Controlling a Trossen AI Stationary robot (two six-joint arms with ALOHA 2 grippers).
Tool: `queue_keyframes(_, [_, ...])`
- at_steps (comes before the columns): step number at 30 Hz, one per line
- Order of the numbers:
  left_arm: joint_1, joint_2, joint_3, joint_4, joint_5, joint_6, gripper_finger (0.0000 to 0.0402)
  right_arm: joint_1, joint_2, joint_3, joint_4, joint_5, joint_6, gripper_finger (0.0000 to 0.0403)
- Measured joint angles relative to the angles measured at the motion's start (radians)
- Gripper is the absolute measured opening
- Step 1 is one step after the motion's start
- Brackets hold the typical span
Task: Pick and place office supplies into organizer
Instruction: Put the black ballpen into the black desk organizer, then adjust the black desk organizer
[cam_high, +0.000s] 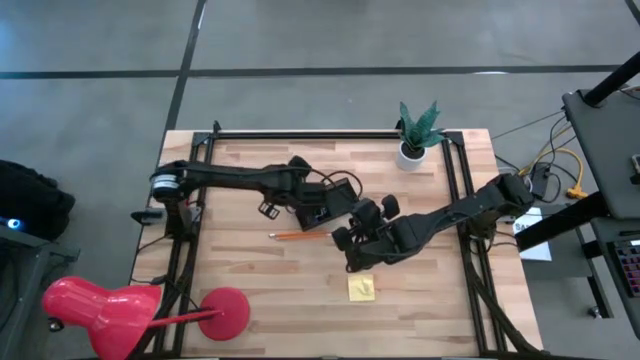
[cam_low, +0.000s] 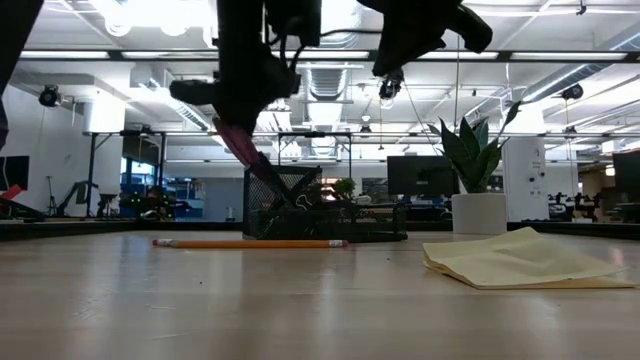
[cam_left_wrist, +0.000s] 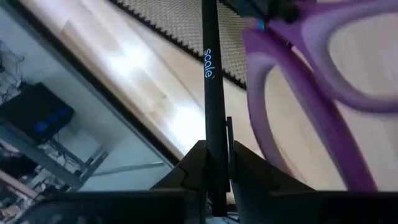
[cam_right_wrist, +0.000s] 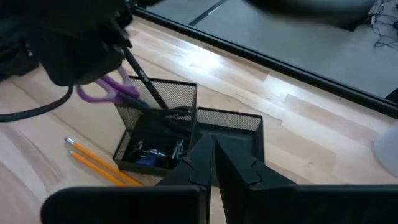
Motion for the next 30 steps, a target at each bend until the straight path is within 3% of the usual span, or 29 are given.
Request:
queue_keyframes(7, [0.000, 0.059, -0.001, 0.057, 0.008, 0.007, 0.0037, 0.011, 0.000, -0.006, -0.095, 0.000, 0.085, 0.0009])
queue_keyframes(12, [-0.002, 0.068, -0.002, 0.090, 0.010, 0.006, 0.0094, 0.014, 0.000, -0.025, -0.133, 0.000, 0.162, 0.0009])
queue_keyframes(18, [-0.004, 0.004, -0.004, 0.082, 0.034, -0.077, 0.0121, 0.028, 0.000, -0.051, -0.136, 0.014, 0.183, 0.0008])
queue_keyframes(22, [-0.016, -0.080, -0.004, 0.080, 0.111, -0.168, 0.0123, 0.027, 0.000, -0.070, -0.135, 0.013, 0.177, 0.0008])
queue_keyframes(26, [-0.038, -0.184, -0.004, 0.090, 0.165, -0.269, 0.0124, 0.020, 0.000, -0.097, -0.125, -0.062, 0.123, 0.0008])
queue_keyframes(30, [-0.049, -0.295, -0.010, 0.097, 0.192, -0.414, 0.0125, 0.001, 0.000, -0.136, -0.060, -0.223, -0.001, 0.0008])
